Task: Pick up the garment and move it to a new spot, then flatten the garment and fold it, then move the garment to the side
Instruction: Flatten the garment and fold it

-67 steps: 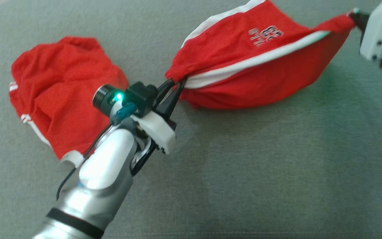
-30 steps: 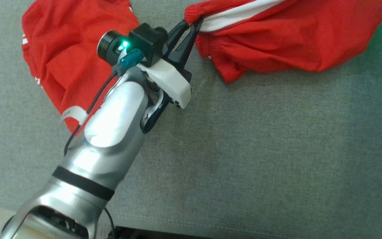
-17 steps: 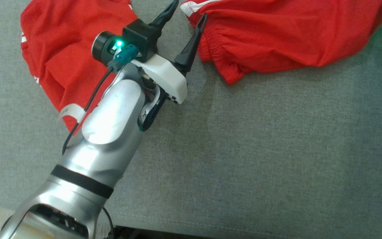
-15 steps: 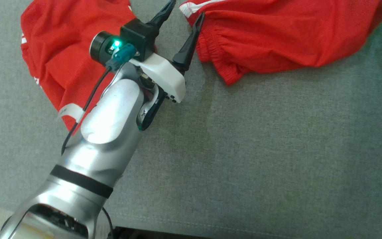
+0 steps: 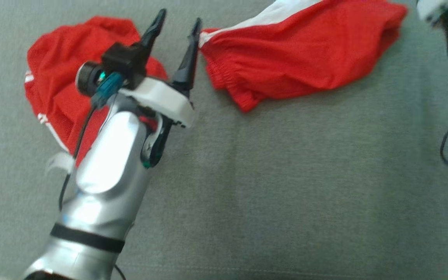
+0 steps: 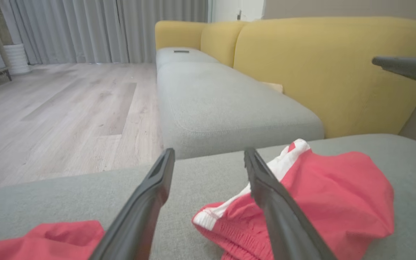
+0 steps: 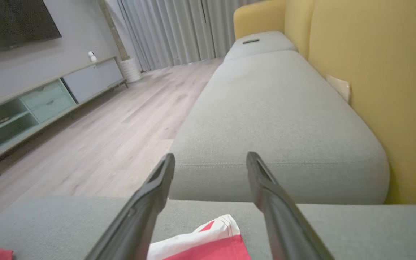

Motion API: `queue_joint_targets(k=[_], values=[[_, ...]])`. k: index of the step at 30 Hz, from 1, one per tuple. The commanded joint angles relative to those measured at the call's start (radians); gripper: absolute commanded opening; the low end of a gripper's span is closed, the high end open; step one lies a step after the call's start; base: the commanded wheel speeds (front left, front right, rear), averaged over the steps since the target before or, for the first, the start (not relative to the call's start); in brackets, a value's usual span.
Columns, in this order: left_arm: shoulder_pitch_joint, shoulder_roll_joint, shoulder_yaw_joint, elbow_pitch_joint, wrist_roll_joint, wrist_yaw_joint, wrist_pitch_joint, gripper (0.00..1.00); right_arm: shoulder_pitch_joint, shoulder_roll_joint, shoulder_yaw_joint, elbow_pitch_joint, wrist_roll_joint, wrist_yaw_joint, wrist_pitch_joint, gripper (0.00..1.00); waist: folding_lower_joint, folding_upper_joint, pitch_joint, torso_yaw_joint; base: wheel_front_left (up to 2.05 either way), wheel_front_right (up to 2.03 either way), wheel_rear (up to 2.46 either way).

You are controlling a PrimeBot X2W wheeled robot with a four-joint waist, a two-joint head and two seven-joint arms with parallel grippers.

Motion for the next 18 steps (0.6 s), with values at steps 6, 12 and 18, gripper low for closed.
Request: queue_joint_targets(k=[6, 12, 18], values=[[0.072, 0.031, 0.125, -0.143, 0.037, 0.003, -0.005, 1.0, 0.116, -0.001, 0.012, -0.16, 0.051, 0.007, -0.083, 1.0, 0.0, 0.0, -0.096, -0.075, 0.0, 0.0, 0.0], [0.189, 0.027, 0.19, -0.235, 0.063, -0.006, -0.005, 1.0, 0.28, 0.018, -0.014, -0.288, 0.037, 0.007, -0.151, 1.0, 0.0, 0.0, -0.155, -0.105, 0.0, 0.0, 0.0], [0.326, 0.02, 0.204, -0.318, 0.091, -0.008, -0.005, 1.0, 0.502, 0.115, -0.083, -0.417, -0.048, 0.007, -0.206, 1.0, 0.0, 0.0, -0.204, -0.121, 0.0, 0.0, 0.0]])
